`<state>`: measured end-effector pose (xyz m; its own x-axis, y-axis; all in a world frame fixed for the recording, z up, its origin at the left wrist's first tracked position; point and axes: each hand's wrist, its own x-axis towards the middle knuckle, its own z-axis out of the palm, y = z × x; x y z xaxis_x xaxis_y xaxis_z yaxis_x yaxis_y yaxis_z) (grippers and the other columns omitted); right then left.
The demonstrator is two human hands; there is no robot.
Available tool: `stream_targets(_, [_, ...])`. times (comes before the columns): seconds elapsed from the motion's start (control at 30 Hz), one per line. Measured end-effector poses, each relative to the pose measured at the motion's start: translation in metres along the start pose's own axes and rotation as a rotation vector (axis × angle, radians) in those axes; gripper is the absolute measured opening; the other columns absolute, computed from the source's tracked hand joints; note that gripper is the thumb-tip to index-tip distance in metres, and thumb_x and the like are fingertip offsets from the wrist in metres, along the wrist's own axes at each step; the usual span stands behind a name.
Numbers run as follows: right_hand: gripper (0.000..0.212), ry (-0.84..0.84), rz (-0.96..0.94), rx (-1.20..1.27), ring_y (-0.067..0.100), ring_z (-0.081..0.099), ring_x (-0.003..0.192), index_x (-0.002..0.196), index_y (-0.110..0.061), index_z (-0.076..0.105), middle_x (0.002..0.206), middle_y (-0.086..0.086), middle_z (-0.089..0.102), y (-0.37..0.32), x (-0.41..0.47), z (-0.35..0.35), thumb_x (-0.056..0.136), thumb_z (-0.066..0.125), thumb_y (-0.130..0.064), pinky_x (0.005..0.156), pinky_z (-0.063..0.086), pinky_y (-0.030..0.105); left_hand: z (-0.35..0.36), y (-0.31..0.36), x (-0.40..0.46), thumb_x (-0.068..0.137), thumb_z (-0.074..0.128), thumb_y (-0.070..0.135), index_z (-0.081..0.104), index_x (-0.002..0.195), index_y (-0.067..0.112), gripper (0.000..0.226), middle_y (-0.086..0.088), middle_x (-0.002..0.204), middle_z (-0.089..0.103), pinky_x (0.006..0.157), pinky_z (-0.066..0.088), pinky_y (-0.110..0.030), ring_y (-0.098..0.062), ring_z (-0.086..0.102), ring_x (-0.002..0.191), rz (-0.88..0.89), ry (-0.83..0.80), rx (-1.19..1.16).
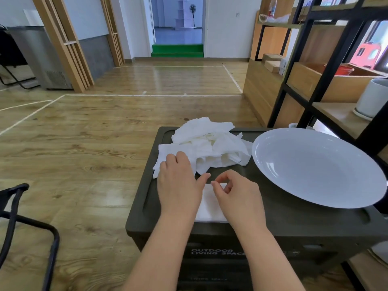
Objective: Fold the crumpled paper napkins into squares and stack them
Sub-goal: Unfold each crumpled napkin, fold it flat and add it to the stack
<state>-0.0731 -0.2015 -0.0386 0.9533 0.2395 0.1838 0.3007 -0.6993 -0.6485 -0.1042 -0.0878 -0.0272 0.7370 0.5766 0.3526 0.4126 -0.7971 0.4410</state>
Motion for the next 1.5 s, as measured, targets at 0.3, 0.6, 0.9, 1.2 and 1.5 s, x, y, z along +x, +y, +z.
stream_targets(0.3, [0.008,0.02,-0.014,0.018,0.002,0.053,0.065,0.092,-0.031,0.06,0.068,-0.016,0.051,0.002,0.001,-0.006,0.09,0.06,-0.038,0.062,0.04,0.011,0.006,0.006,0.001,0.097,0.044,0.025,0.051,0.102,0.016,0.013,-0.001,0.101,0.058,0.07,0.033,-0.024,-0.012,0.036,0.085,-0.028,0.004,0.043])
stream_targets(0.6, [0.005,0.006,-0.027,0.06,0.005,0.054,0.066,0.089,-0.031,0.06,0.067,-0.012,0.054,-0.003,-0.003,-0.005,0.09,0.06,-0.036,0.061,0.043,0.014,0.014,0.004,0.009,0.094,0.049,0.022,0.045,0.106,0.014,0.016,-0.003,0.107,0.053,0.071,0.031,-0.023,-0.014,0.034,0.086,-0.054,0.01,0.097])
stream_targets(0.9, [0.027,-0.097,0.152,0.725,0.005,0.063,0.092,0.115,-0.033,0.056,0.099,-0.014,0.064,-0.014,0.002,-0.011,0.089,0.058,-0.041,0.083,0.052,0.024,-0.051,0.003,-0.001,0.09,0.059,0.024,0.058,0.083,0.025,0.007,0.009,0.077,0.063,0.059,0.044,-0.017,-0.007,0.057,0.069,0.087,0.109,-0.707])
stream_targets(1.2, [0.016,-0.21,0.262,1.11,0.018,0.064,0.105,0.097,-0.028,0.07,0.106,-0.007,0.071,-0.012,0.004,-0.021,0.088,0.06,-0.036,0.095,0.051,0.044,-0.062,-0.012,-0.005,0.072,0.06,0.024,0.067,0.088,0.018,0.018,0.003,0.084,0.073,0.063,0.055,-0.02,-0.008,0.067,0.074,-0.14,-0.401,-1.373])
stream_targets(1.5, [0.017,-0.12,0.068,0.653,-0.007,0.055,0.07,0.076,-0.033,0.058,0.073,-0.021,0.058,-0.015,0.002,-0.015,0.092,0.054,-0.039,0.06,0.039,0.01,-0.02,-0.018,-0.009,0.089,0.049,0.05,0.06,0.081,-0.002,0.053,-0.022,0.072,0.061,0.056,0.05,-0.046,-0.038,0.054,0.063,-0.218,-0.066,-0.845])
